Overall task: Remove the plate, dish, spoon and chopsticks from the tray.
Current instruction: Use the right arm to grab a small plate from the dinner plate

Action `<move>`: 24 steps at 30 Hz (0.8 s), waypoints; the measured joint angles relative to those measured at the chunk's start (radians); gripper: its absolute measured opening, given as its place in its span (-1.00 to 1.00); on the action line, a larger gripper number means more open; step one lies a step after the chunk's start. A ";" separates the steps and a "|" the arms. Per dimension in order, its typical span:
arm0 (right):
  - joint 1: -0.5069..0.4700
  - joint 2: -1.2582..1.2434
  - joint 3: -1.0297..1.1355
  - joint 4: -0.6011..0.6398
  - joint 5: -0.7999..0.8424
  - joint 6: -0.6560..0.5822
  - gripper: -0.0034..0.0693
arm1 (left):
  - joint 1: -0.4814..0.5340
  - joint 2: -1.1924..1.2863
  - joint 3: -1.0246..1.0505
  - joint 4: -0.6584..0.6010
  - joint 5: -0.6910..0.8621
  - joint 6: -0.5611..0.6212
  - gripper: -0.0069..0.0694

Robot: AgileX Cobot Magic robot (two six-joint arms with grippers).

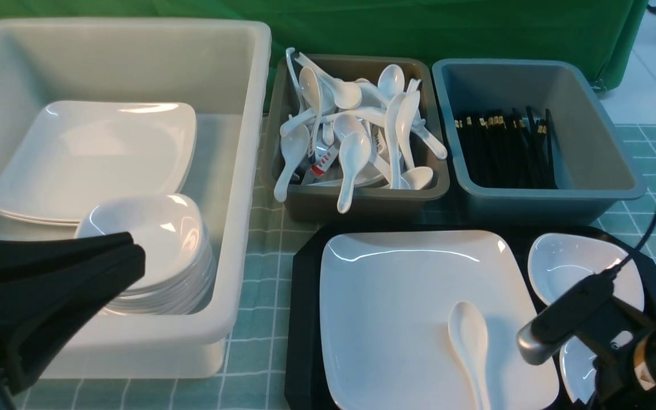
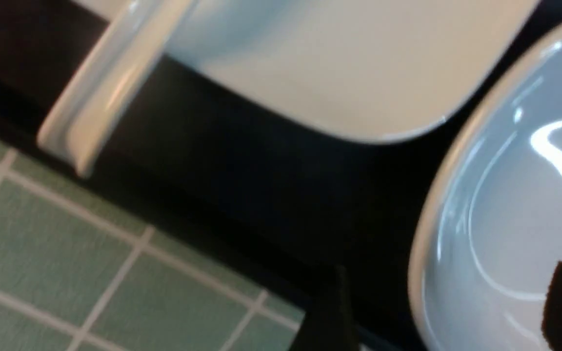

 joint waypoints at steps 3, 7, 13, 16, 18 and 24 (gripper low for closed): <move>0.000 0.077 0.000 -0.046 -0.056 0.000 0.67 | 0.000 0.000 0.000 0.000 0.000 0.000 -0.77; 0.000 0.148 0.000 -0.115 -0.065 0.011 0.66 | 0.000 0.000 0.000 0.000 0.002 -0.001 -0.77; 0.000 0.189 -0.003 -0.128 -0.063 0.018 0.30 | 0.000 0.000 0.000 0.000 0.009 -0.002 -0.77; 0.000 0.193 -0.003 -0.129 -0.051 0.018 -0.14 | 0.000 0.000 0.000 0.000 0.011 -0.002 -0.77; 0.010 0.191 -0.007 -0.143 -0.010 0.021 -0.31 | 0.000 0.000 0.000 0.000 0.012 -0.003 -0.77; 0.066 0.146 -0.074 -0.151 0.135 0.024 -0.62 | 0.000 0.000 0.000 0.003 0.012 -0.009 -0.77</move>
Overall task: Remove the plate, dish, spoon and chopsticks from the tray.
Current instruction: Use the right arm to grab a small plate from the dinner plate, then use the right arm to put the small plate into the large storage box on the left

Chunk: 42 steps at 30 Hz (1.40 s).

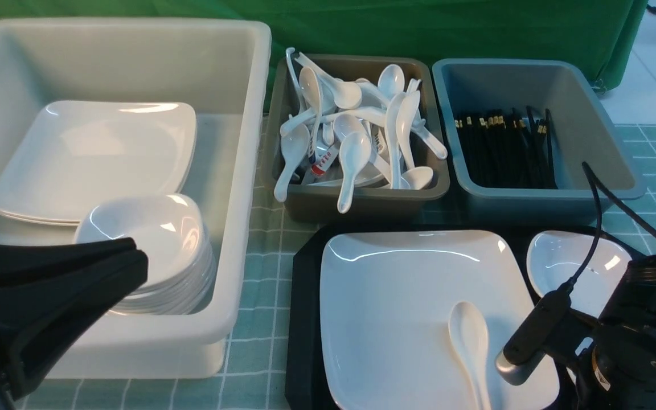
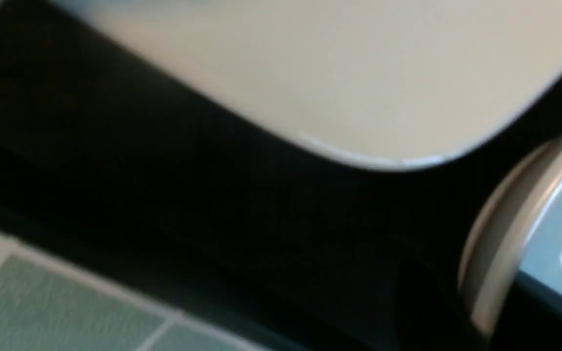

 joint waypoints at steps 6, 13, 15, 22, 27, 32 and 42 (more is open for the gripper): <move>0.098 -0.128 -0.166 0.040 0.237 0.082 -0.74 | 0.000 0.000 0.000 0.004 0.001 -0.001 -0.77; 0.249 -0.189 -0.531 0.046 0.323 0.090 -0.74 | 0.000 0.000 -0.009 0.153 0.017 -0.164 -0.77; 0.316 -0.154 -0.662 0.056 0.265 0.011 -0.74 | 0.000 -0.008 -0.039 0.302 0.071 -0.327 -0.77; 0.471 0.094 -1.023 0.096 0.032 -0.262 -0.74 | 0.000 -0.166 -0.140 0.747 0.290 -0.820 -0.77; 0.488 0.300 -1.168 0.175 -0.030 -0.418 -0.75 | 0.000 -0.324 -0.160 0.849 0.420 -0.947 -0.77; 0.491 0.510 -1.264 0.201 -0.059 -0.506 -0.74 | 0.000 -0.399 -0.160 0.890 0.532 -0.979 -0.77; 0.491 0.640 -1.299 0.175 -0.097 -0.541 -0.68 | 0.000 -0.406 -0.161 0.892 0.554 -0.982 -0.77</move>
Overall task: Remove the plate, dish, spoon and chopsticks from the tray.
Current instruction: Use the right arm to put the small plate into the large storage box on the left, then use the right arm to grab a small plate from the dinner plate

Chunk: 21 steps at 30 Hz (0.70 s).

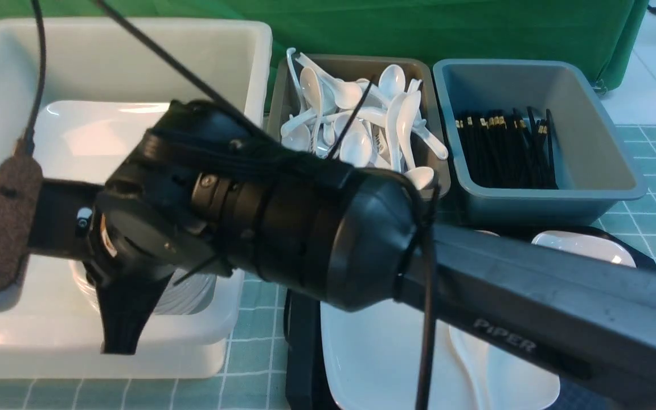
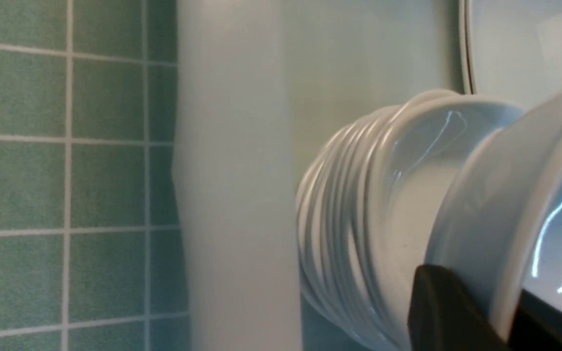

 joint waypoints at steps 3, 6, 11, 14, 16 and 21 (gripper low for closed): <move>0.000 0.013 -0.001 -0.045 -0.005 0.000 -0.37 | 0.000 0.000 0.000 -0.002 0.000 0.000 -0.77; 0.000 0.018 -0.004 -0.070 -0.004 0.000 0.12 | 0.000 0.000 0.000 -0.002 0.000 0.000 -0.77; 0.002 0.002 -0.005 -0.077 0.072 0.000 0.70 | 0.000 0.000 0.000 -0.003 0.000 0.000 -0.77; 0.012 -0.049 -0.005 -0.081 0.156 0.009 0.66 | 0.000 0.000 0.000 -0.003 -0.001 0.000 -0.77; 0.020 -0.101 -0.005 -0.081 0.221 0.023 0.57 | 0.000 0.000 0.000 -0.006 -0.005 0.003 -0.77; 0.010 -0.227 -0.008 -0.130 0.403 0.065 0.21 | 0.000 0.000 0.000 -0.070 -0.056 0.067 -0.77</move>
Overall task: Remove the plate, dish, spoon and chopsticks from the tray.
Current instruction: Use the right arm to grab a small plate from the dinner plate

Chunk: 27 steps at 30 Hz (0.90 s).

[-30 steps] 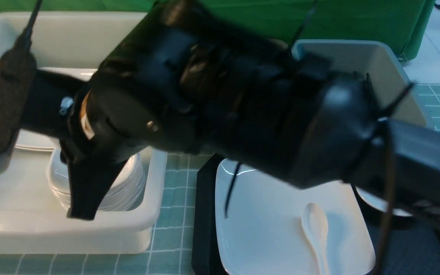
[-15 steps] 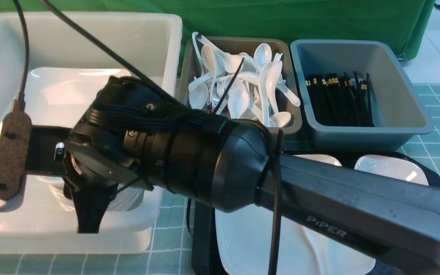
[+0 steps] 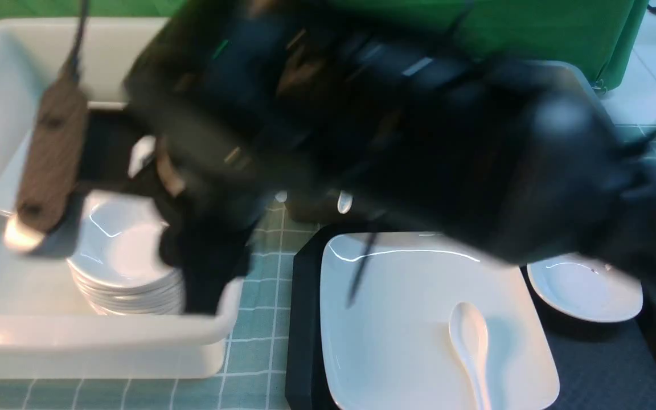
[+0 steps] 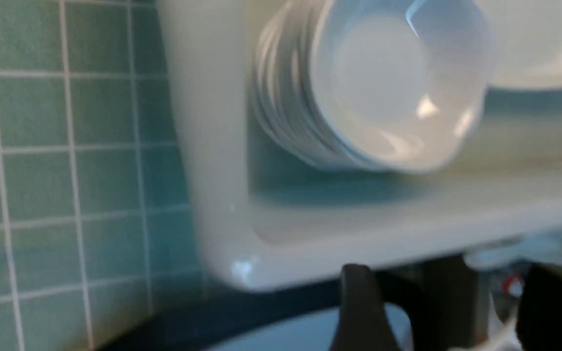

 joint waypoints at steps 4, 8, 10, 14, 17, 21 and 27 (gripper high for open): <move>-0.121 -0.129 0.066 -0.039 0.034 0.125 -0.26 | 0.000 0.004 0.000 -0.142 -0.093 0.118 -0.77; -0.305 -0.266 0.267 -0.031 0.033 0.226 -0.35 | 0.000 0.031 0.000 -0.206 -0.121 0.153 -0.77; -0.381 -0.315 0.367 -0.031 0.032 0.248 -0.31 | 0.000 0.044 0.000 -0.212 -0.121 0.156 -0.77; -0.579 -0.411 0.666 -0.018 -0.030 0.292 -0.12 | 0.000 0.066 0.000 -0.213 -0.121 0.178 -0.77; -0.713 -0.435 0.895 0.035 -0.232 0.286 0.05 | 0.000 0.073 0.000 -0.213 -0.131 0.195 -0.77; -0.799 -0.393 1.098 0.101 -0.485 0.239 0.20 | 0.000 0.077 0.000 -0.213 -0.153 0.214 -0.77; -0.816 -0.301 1.127 0.103 -0.581 0.187 0.23 | 0.000 0.078 0.000 -0.214 -0.158 0.241 -0.77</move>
